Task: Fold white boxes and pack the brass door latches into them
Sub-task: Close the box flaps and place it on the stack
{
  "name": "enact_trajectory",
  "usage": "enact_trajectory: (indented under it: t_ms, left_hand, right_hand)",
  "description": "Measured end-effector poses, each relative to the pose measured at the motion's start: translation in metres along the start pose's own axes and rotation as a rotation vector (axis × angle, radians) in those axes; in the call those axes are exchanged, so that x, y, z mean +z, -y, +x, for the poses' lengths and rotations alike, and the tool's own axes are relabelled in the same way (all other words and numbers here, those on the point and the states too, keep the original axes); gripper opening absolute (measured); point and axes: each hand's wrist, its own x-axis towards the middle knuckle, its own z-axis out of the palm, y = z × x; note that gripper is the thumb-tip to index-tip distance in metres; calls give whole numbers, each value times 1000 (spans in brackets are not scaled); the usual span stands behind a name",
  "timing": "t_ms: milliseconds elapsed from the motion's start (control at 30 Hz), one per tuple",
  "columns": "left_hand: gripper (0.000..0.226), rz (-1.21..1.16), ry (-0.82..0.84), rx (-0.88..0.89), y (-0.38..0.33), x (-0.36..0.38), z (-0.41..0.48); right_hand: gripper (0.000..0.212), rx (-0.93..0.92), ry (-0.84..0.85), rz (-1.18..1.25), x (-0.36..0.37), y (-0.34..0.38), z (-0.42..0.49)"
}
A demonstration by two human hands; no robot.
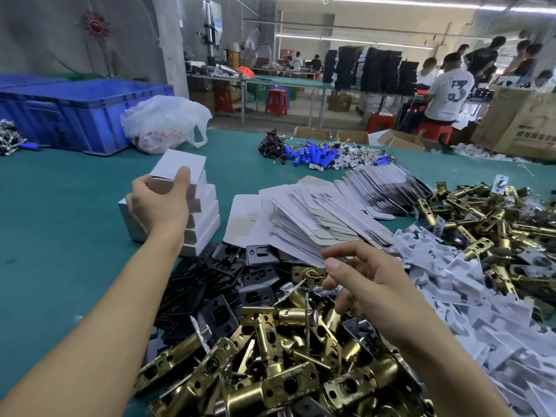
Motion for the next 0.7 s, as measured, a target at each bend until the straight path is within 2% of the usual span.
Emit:
enact_trajectory:
  t_ms: [200, 267, 367, 433, 600, 700]
  left_hand:
    - [65, 169, 16, -3, -2, 1, 3]
    - [74, 230, 16, -13, 1, -1, 1]
    - [100, 232, 61, 2, 4, -3, -7]
    - [107, 249, 84, 45, 7, -1, -13]
    - [93, 290, 20, 130, 16, 3, -14]
    - [92, 285, 1, 157, 19, 1, -12]
  right_hand:
    - [14, 6, 0, 17, -1, 2, -1]
    - [13, 12, -2, 22, -1, 2, -1]
    - [14, 8, 3, 21, 0, 2, -1]
    - [14, 4, 8, 17, 0, 3, -1]
    - [12, 14, 0, 30, -3, 1, -2]
    - [13, 11, -3, 25, -3, 0, 0]
